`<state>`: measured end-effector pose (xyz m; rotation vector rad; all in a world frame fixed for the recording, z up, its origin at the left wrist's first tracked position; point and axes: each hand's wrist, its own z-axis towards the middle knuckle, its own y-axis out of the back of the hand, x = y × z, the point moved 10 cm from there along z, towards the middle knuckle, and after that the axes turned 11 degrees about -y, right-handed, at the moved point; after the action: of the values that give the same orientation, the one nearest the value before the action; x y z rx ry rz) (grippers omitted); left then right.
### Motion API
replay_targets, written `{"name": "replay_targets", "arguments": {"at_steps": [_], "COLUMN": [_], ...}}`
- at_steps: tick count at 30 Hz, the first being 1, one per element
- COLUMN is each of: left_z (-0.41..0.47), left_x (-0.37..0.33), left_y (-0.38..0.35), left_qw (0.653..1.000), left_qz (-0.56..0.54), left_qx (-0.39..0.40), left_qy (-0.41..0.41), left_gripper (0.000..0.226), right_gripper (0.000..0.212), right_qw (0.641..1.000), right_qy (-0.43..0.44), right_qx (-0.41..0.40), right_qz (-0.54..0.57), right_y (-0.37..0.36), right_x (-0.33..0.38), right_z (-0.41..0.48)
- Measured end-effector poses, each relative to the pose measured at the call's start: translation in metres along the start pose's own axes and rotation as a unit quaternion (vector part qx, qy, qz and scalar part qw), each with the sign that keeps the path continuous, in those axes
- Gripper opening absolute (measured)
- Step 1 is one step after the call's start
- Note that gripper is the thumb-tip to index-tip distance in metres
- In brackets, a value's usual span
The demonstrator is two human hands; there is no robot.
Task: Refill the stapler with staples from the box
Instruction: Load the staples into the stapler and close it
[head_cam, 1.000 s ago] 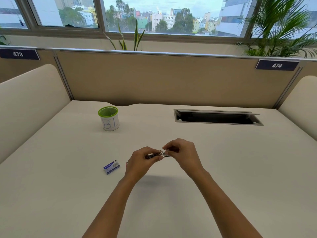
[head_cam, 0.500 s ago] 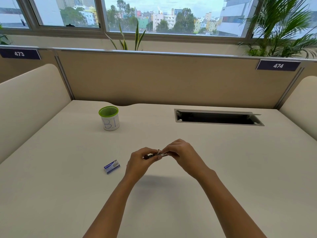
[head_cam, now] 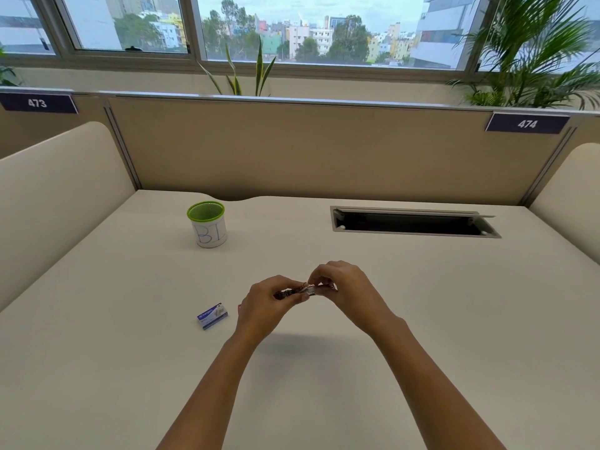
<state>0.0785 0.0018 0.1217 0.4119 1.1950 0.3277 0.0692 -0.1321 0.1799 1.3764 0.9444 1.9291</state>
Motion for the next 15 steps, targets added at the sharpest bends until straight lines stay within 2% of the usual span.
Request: {"name": "replay_targets", "arguments": {"at_steps": [9,15], "left_z": [0.001,-0.001], "left_x": [-0.019,-0.016], "left_y": [0.004,0.007], "left_qw": [0.995,0.995], "left_qz": [0.096,0.103], "left_qx": [0.008,0.011], "left_qy": [-0.034,0.000], "left_gripper": [0.012,0.013], "right_gripper": [0.010,0.015], "right_qw": [0.999,0.999], "right_qy": [-0.035,-0.035], "right_qx": [-0.010,-0.015], "right_qz": [0.006,-0.019], "right_y": [-0.005,-0.007], "right_x": [-0.005,-0.008], "right_z": [0.000,-0.003]}}
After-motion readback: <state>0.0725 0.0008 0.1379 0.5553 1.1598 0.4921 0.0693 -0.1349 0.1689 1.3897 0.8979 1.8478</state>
